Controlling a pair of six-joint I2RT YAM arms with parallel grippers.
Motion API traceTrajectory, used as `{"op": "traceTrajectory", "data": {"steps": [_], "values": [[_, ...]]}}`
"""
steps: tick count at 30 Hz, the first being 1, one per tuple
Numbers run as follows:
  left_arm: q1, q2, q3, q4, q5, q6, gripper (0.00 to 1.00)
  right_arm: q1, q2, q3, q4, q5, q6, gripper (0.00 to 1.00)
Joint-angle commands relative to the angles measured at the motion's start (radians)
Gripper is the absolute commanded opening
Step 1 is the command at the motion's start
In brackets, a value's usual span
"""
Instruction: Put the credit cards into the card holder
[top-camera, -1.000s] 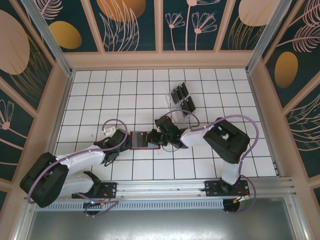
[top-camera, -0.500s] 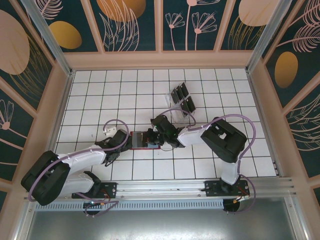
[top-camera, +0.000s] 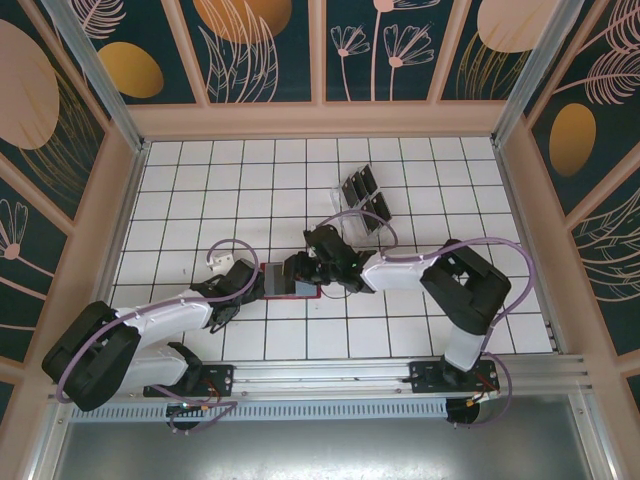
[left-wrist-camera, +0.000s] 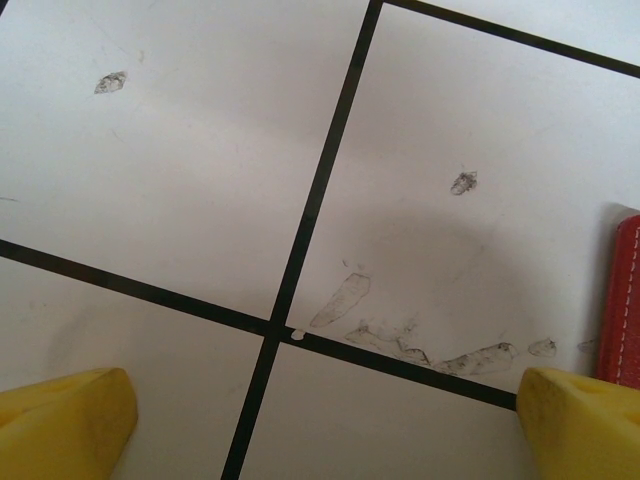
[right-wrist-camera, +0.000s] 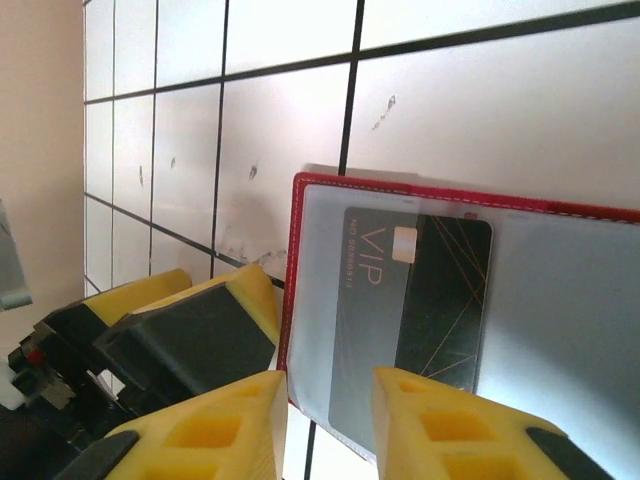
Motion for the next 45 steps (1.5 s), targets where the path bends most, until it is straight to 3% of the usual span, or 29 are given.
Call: {"op": "traceTrajectory", "data": {"steps": [1,39,45], "values": [[0.0,0.03,-0.038,0.074,0.136,-0.009,0.99,-0.005,-0.01,-0.006,-0.063,0.046,-0.032,0.3],[-0.01,0.059,-0.047,0.126,0.166,-0.003,0.98,0.066,0.178,0.155,-0.077,-0.039,-0.046,0.29],[-0.014,0.045,-0.039,0.113,0.164,-0.005,0.99,0.06,0.141,0.09,-0.059,-0.013,-0.033,0.38]]}}
